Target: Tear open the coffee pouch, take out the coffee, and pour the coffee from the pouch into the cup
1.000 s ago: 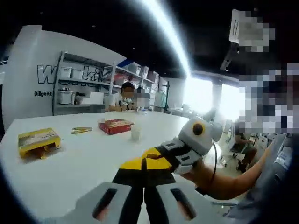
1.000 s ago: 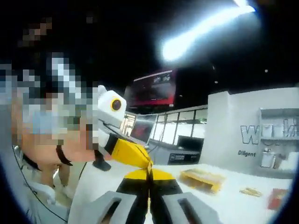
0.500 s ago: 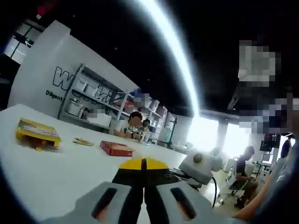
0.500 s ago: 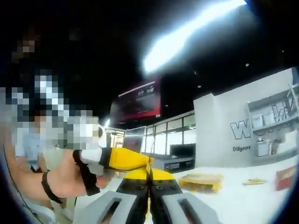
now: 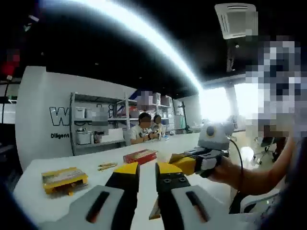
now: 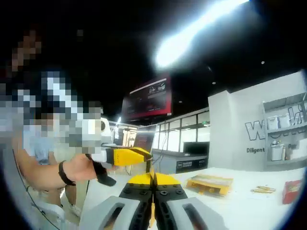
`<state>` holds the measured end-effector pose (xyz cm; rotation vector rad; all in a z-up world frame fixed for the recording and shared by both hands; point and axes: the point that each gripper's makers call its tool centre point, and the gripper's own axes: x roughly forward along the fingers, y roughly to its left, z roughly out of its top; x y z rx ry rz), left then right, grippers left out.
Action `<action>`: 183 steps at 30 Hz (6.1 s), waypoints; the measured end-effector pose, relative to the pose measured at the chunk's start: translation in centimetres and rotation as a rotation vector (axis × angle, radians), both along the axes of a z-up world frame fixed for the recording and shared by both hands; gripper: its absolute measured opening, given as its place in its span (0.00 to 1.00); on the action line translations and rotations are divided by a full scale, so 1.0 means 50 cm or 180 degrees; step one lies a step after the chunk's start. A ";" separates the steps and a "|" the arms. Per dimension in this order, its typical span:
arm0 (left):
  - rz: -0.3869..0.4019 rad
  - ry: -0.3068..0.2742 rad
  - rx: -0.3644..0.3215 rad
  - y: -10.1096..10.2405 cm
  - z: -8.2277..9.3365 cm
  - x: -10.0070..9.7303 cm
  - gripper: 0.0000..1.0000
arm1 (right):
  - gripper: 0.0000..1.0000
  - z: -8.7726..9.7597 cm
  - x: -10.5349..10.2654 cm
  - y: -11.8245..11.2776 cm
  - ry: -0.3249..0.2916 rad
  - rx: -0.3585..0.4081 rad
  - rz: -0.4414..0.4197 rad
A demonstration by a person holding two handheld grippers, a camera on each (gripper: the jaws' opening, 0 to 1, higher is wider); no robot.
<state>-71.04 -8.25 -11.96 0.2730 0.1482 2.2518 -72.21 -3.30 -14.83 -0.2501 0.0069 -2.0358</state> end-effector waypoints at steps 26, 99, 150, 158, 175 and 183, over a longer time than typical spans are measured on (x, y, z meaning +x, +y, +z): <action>0.0125 -0.0006 0.1234 -0.088 -0.044 0.009 0.37 | 0.00 -0.029 0.014 0.007 -0.0139 0.0033 0.0097; -0.0520 0.0090 -0.1514 0.103 -0.075 0.039 0.04 | 0.01 -0.070 0.034 -0.010 -0.0241 0.0281 0.0174; -0.1152 -0.0430 -0.1558 0.092 -0.080 0.092 0.02 | 0.04 -0.060 0.083 -0.036 0.0100 0.0505 0.0549; -0.0623 -0.0634 -0.1036 0.086 -0.080 0.066 0.02 | 0.00 -0.062 0.064 -0.034 -0.0032 0.0575 0.0234; 0.0247 -0.0801 -0.0348 0.050 -0.090 0.045 0.00 | 0.00 -0.064 0.051 -0.045 -0.0075 0.0425 -0.0053; 0.0270 -0.0781 -0.0344 0.052 -0.091 0.046 0.00 | 0.00 -0.066 0.052 -0.046 -0.0096 0.0412 -0.0027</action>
